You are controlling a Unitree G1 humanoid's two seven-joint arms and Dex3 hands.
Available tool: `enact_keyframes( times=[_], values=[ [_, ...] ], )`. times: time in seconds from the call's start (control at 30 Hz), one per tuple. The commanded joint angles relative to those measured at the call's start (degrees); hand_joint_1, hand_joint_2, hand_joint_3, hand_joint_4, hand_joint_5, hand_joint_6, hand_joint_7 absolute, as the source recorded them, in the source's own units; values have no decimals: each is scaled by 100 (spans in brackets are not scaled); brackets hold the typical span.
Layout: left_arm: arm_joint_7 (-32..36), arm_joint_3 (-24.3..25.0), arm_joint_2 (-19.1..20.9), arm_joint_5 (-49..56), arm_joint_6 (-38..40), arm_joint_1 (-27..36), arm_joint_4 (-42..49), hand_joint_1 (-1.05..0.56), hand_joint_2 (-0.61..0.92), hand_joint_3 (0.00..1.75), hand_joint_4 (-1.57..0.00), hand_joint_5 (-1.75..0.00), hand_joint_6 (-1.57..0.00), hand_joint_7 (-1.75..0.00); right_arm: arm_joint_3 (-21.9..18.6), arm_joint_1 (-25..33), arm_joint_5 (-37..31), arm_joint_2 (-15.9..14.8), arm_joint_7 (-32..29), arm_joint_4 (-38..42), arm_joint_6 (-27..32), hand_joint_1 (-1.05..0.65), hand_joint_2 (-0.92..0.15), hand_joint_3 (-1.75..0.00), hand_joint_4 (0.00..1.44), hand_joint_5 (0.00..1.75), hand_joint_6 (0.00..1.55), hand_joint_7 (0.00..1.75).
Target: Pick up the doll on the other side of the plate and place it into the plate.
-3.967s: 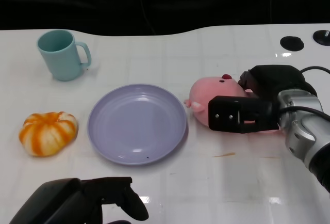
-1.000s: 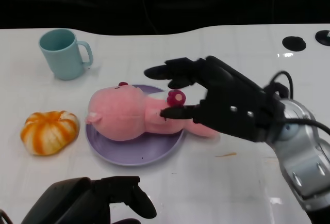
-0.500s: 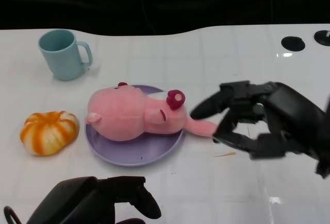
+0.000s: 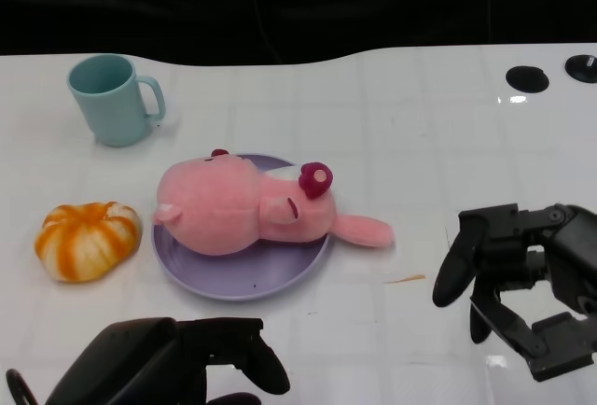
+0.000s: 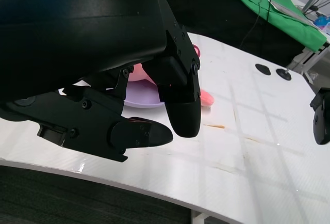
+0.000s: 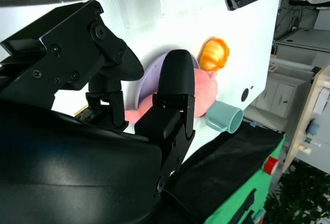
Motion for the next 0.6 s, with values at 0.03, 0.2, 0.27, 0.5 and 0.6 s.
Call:
enact_keyframes(
  times=[0.03, 0.2, 0.27, 0.5, 0.6],
  values=[
    [73, 66, 121, -66, -436, 150, 34, -23, 91, 39, -64, -167, -75, -82, 168, 109, -231, -104, -108, 268, -472, 9, -40, -137, 86, 166, 82, 144],
    [105, 157, 98, -121, -676, 243, 141, -22, 90, 38, -65, -164, -76, -81, 252, 142, -379, -121, -161, 440, -680, 11, -38, -139, 92, 171, 85, 149],
    [108, 168, 103, -111, -751, 254, 168, -22, 90, 38, -65, -163, -76, -80, 266, 159, -404, -148, -158, 446, -664, 11, -37, -139, 91, 173, 84, 149],
    [96, 135, 29, -89, -769, 248, 193, -21, 91, 36, -66, -164, -75, -81, 311, 157, -594, -290, -162, 543, -928, 10, -36, -137, 89, 174, 82, 148],
    [89, 118, 1, -94, -749, 237, 187, -22, 92, 36, -65, -166, -75, -81, 309, 153, -635, -319, -148, 569, -981, 11, -36, -137, 88, 174, 82, 147]
  ],
)
